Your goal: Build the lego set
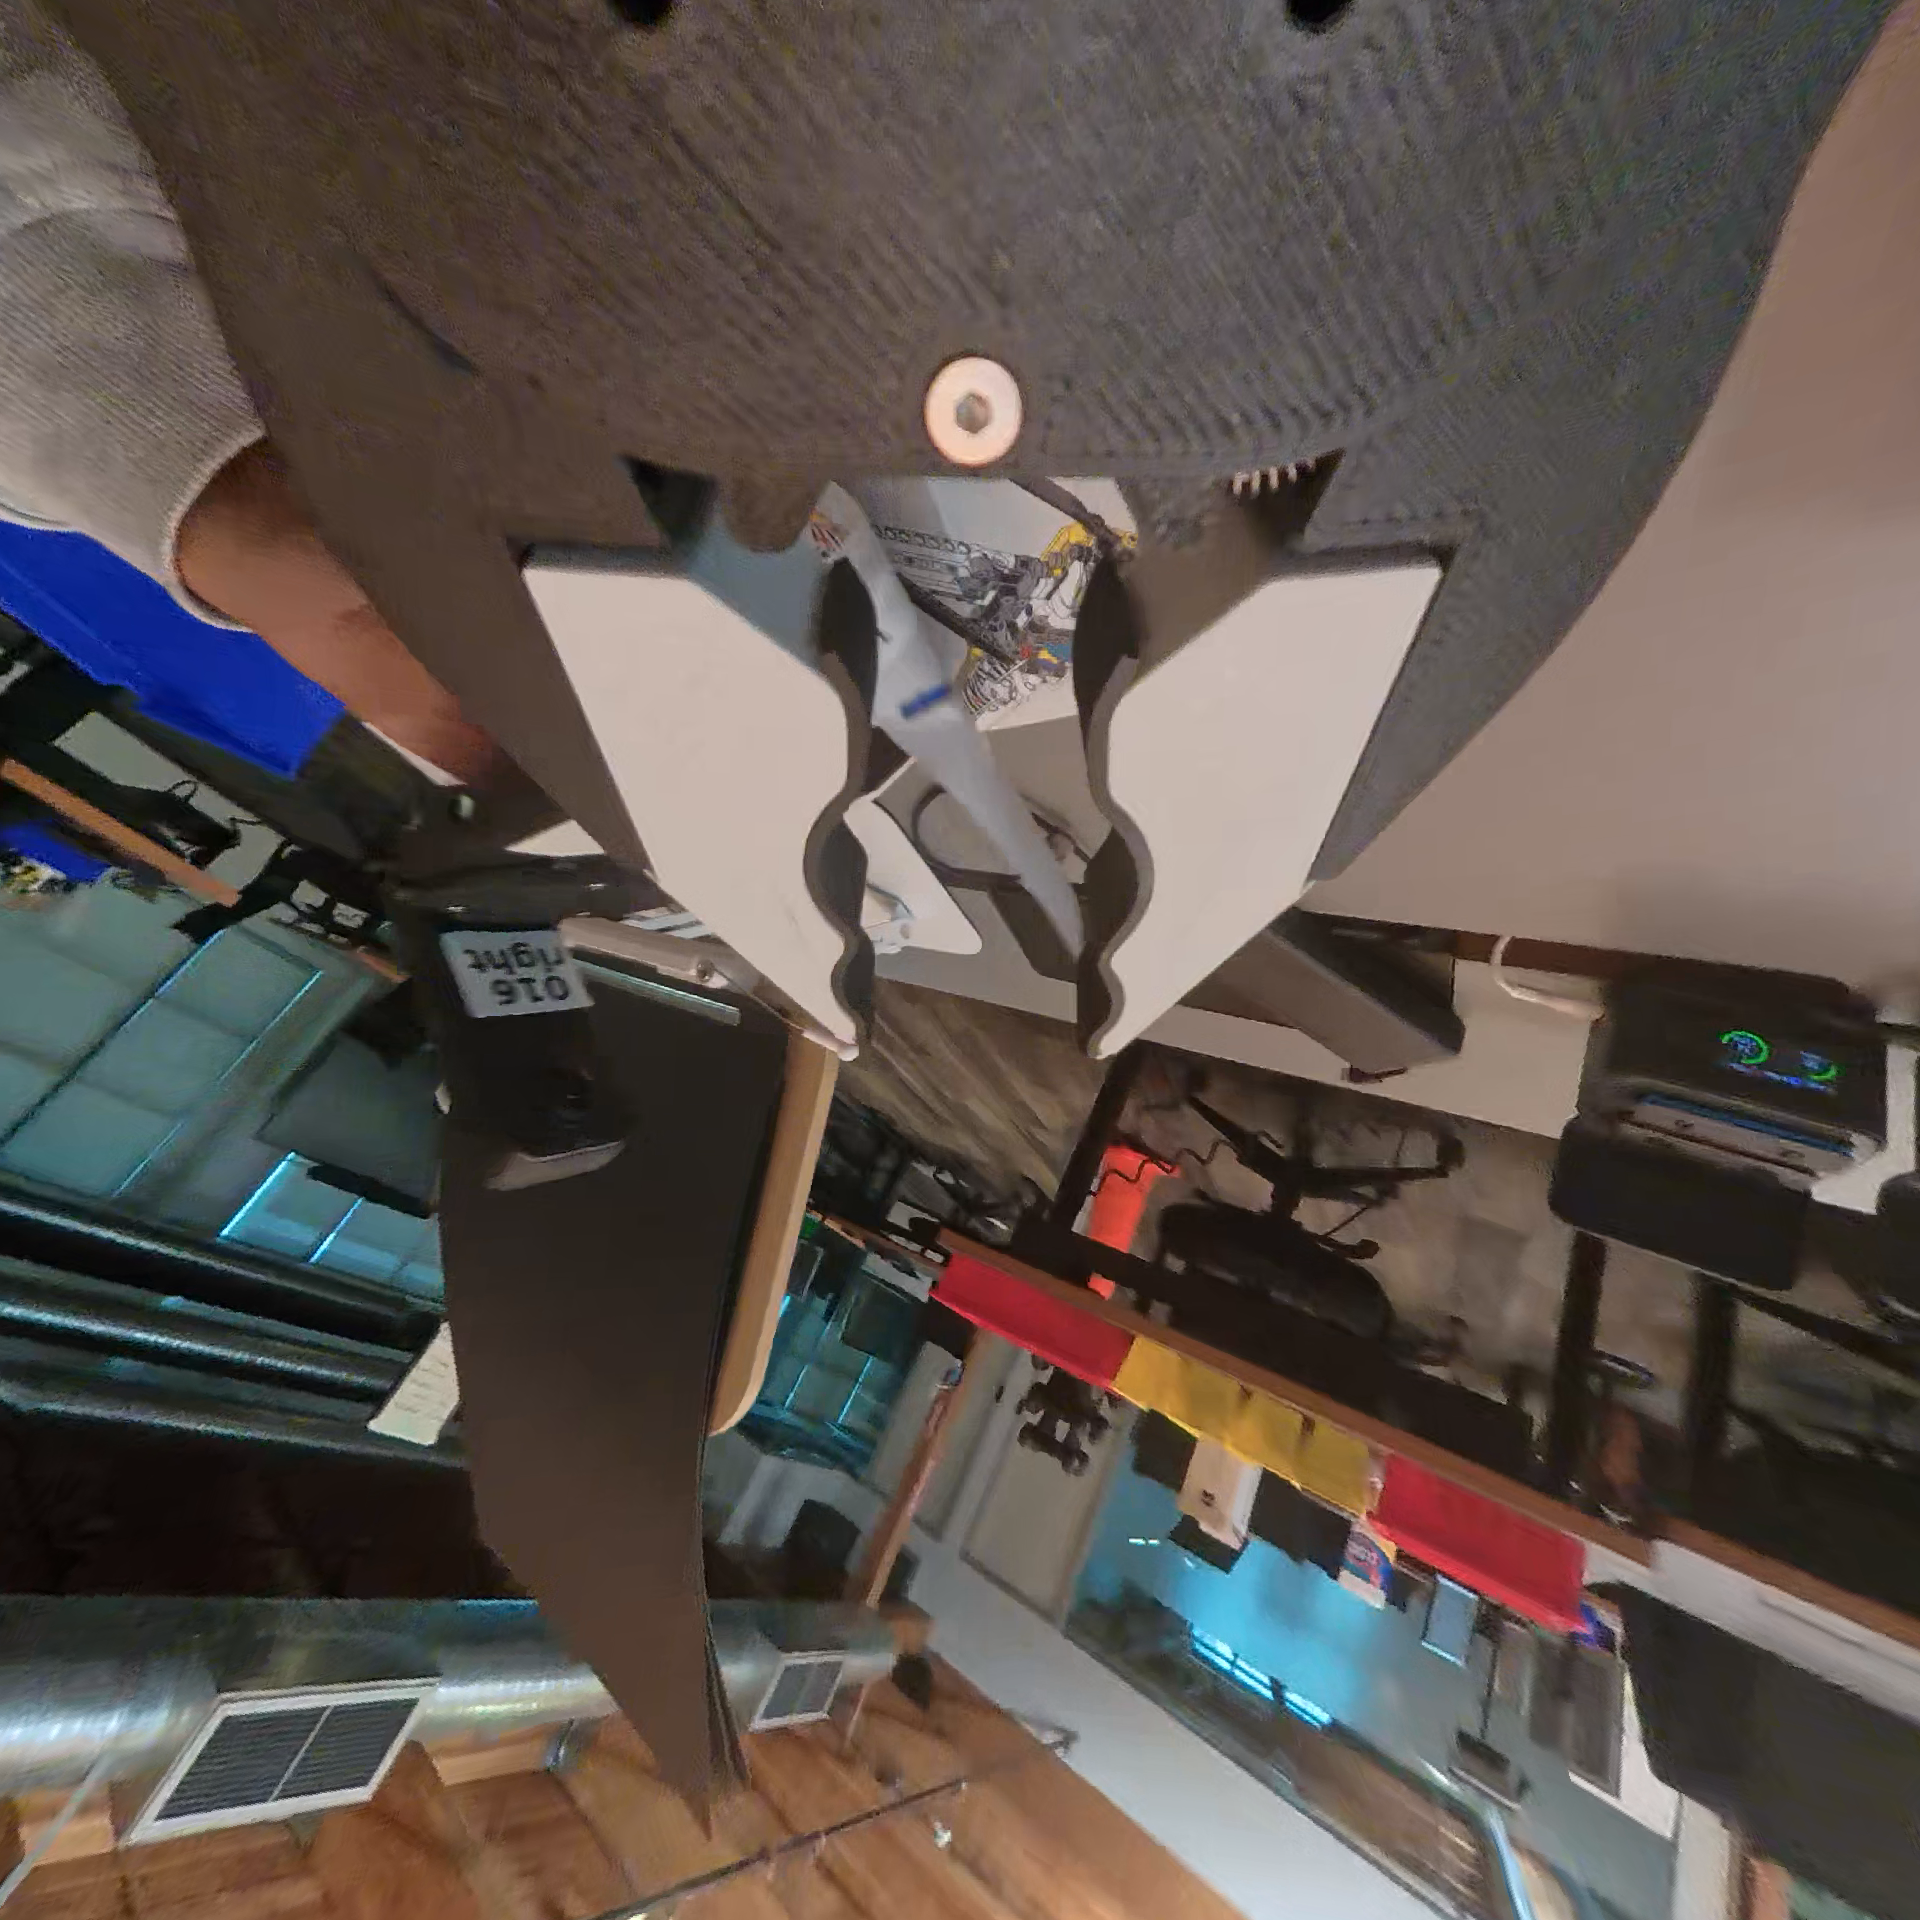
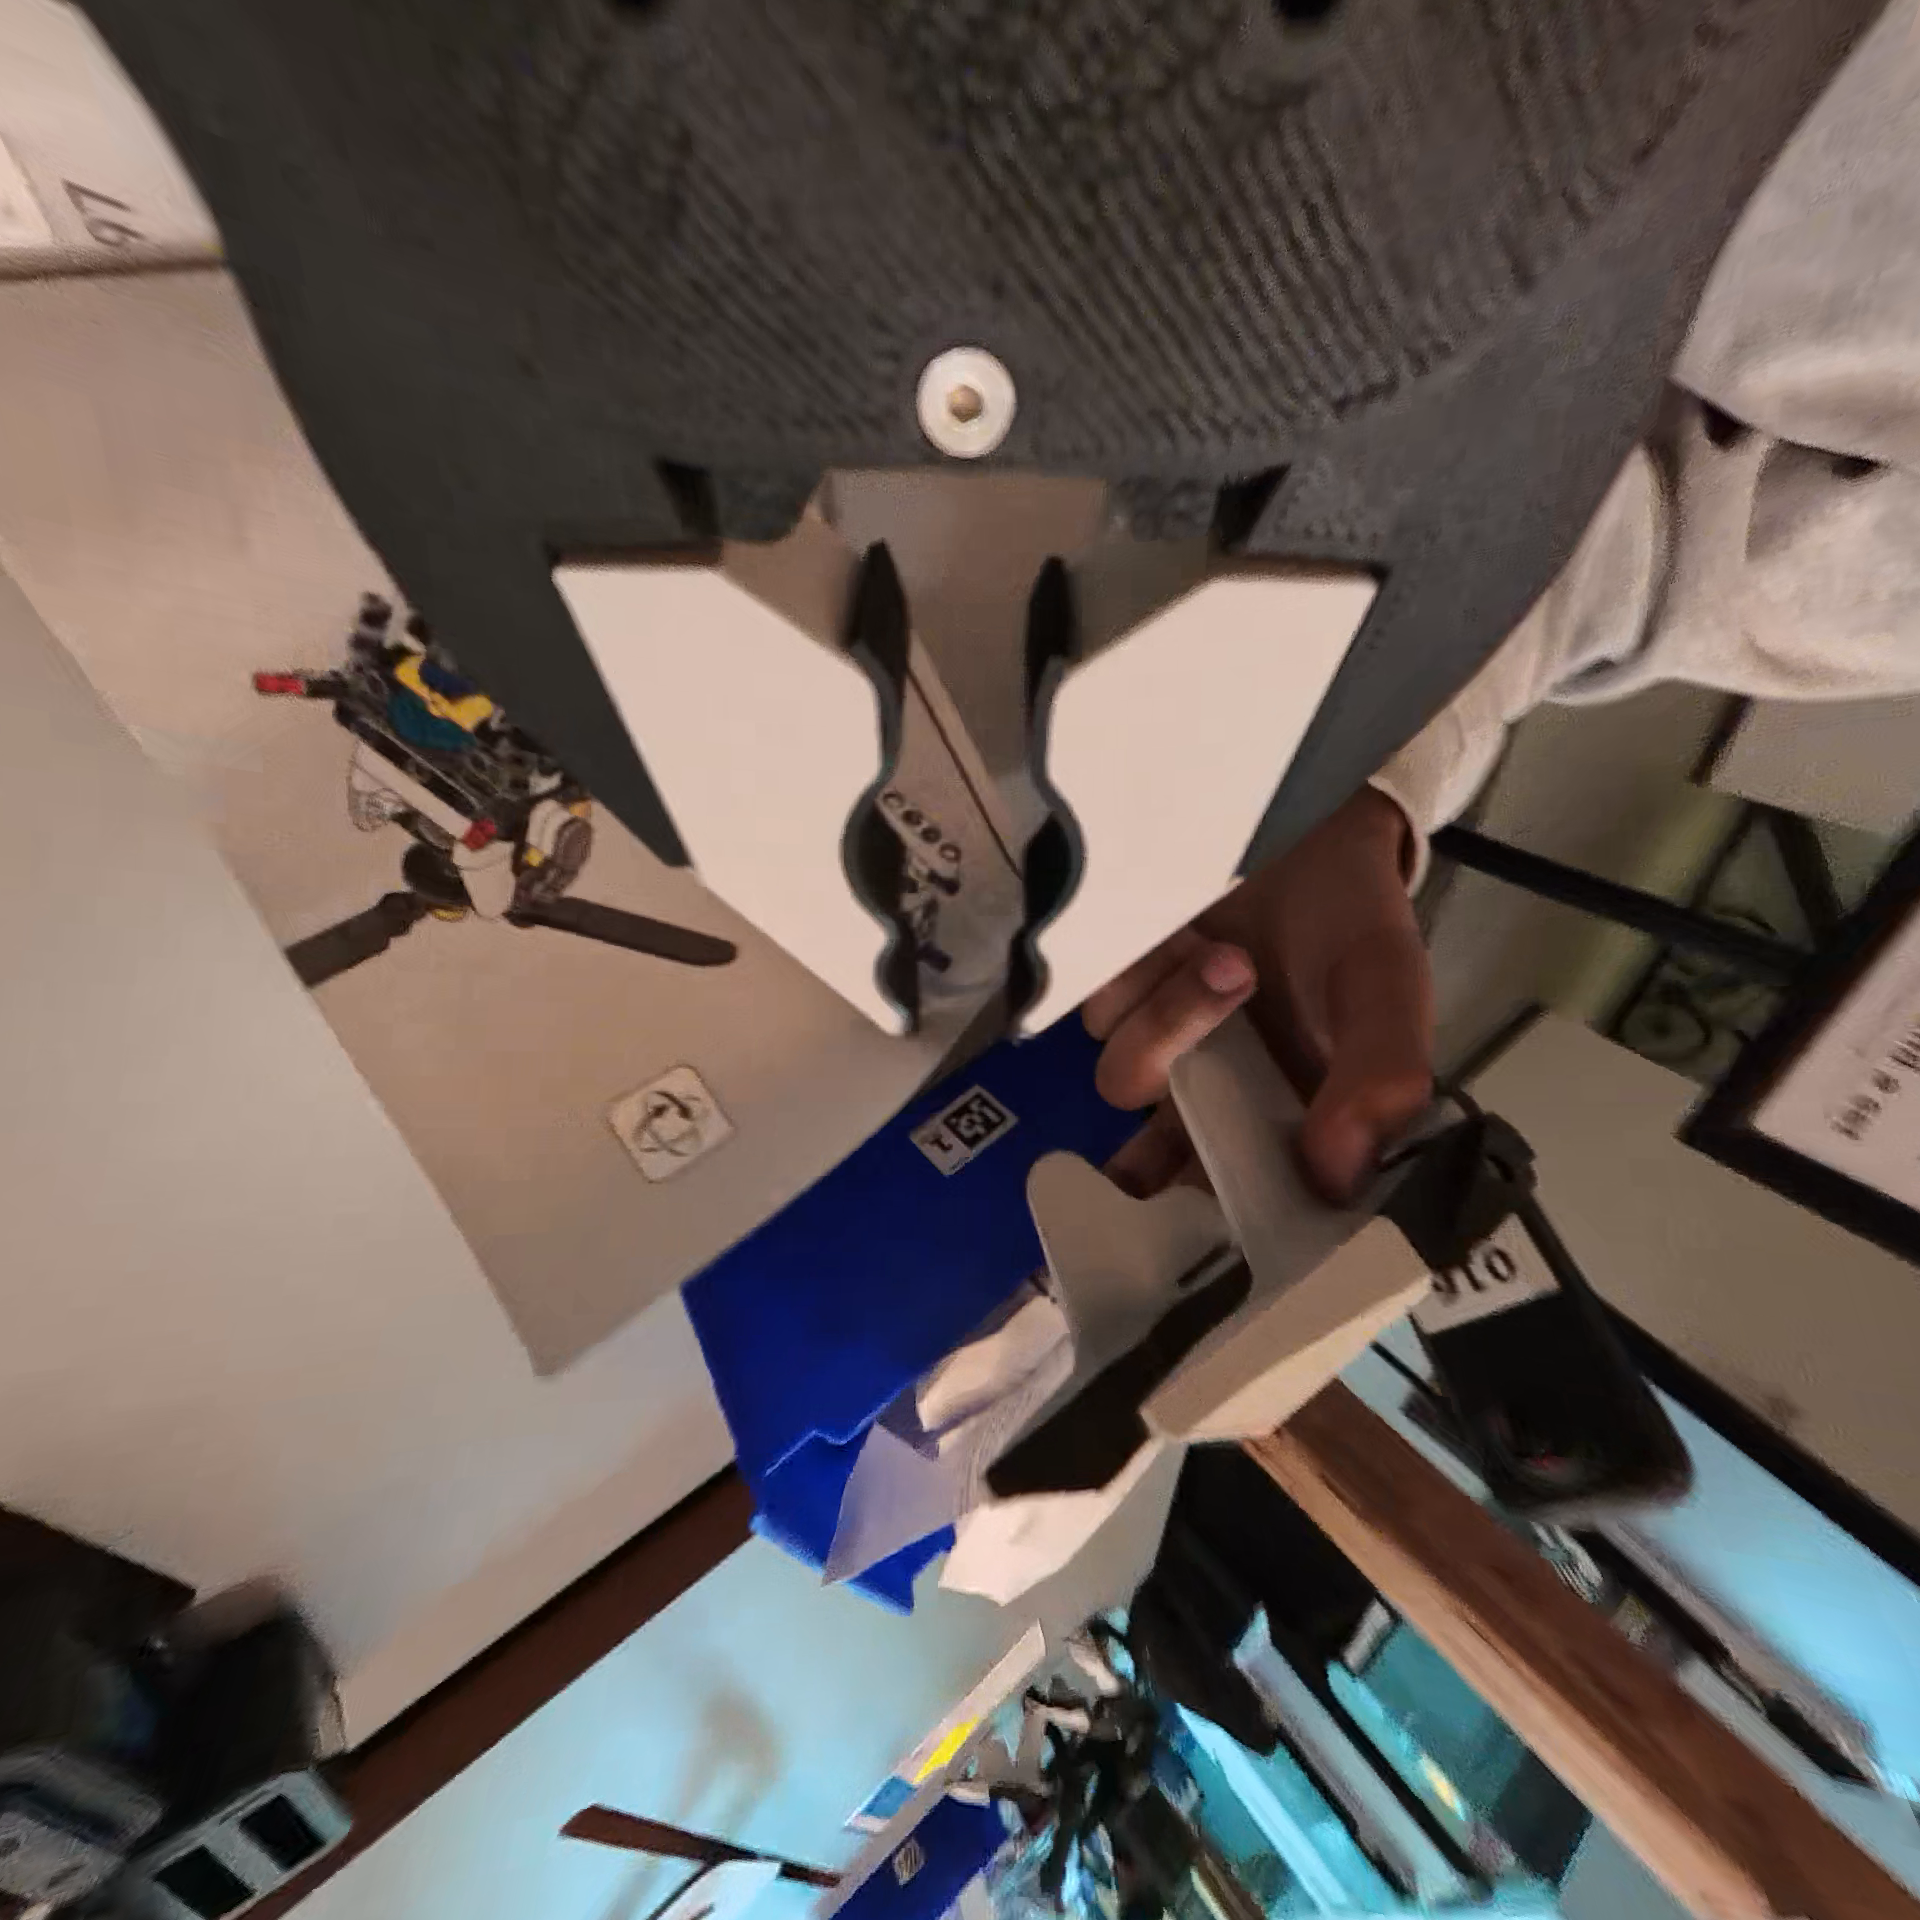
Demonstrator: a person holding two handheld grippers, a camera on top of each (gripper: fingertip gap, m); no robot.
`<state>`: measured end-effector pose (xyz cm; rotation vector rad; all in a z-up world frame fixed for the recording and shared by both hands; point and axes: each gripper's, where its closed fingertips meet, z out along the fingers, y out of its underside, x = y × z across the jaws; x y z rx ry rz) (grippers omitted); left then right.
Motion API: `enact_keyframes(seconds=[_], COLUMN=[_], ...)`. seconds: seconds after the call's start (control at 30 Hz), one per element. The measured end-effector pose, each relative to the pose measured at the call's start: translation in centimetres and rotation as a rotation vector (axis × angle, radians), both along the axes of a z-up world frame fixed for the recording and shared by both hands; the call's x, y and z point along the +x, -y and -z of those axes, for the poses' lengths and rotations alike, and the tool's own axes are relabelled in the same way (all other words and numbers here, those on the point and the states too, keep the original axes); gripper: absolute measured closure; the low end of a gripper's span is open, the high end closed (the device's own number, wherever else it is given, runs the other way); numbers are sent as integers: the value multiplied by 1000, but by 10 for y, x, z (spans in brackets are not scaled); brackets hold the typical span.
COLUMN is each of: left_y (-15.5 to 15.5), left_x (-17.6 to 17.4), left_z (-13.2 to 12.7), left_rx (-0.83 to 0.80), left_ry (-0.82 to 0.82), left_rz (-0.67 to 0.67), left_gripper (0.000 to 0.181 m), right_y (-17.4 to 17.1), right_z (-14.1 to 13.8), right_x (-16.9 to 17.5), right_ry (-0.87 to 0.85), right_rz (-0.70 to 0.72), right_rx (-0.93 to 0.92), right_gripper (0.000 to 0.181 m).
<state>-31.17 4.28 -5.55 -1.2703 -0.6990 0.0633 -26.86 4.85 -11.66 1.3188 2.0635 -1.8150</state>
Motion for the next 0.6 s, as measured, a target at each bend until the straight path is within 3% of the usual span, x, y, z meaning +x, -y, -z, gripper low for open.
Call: enact_keyframes(seconds=[0.1,0.2,0.23,0.3,0.4,0.6], left_y=[-8,-14,-13,-8,2,11], left_x=[0,-2,-3,-6,-9,-19], left_z=[9,22,22,19,14,23], left_rx=[-31,-34,-20,13,39,-12], left_ry=[8,77,93,101,93,92], left_rz=[11,40,44,25,-2,-34], left_gripper=[144,144,144,144,145,149], right_y=[-19,-71,-88,-110,-104,-88], right_z=[-9,-21,-17,18,77,110], right_x=[10,20,23,30,40,30], right_ry=[-166,-297,-301,-194,-15,21], right_rz=[48,260,337,400,324,314], right_rx=[128,189,212,305,442,655], right_gripper=[151,157,166,173,163,181])
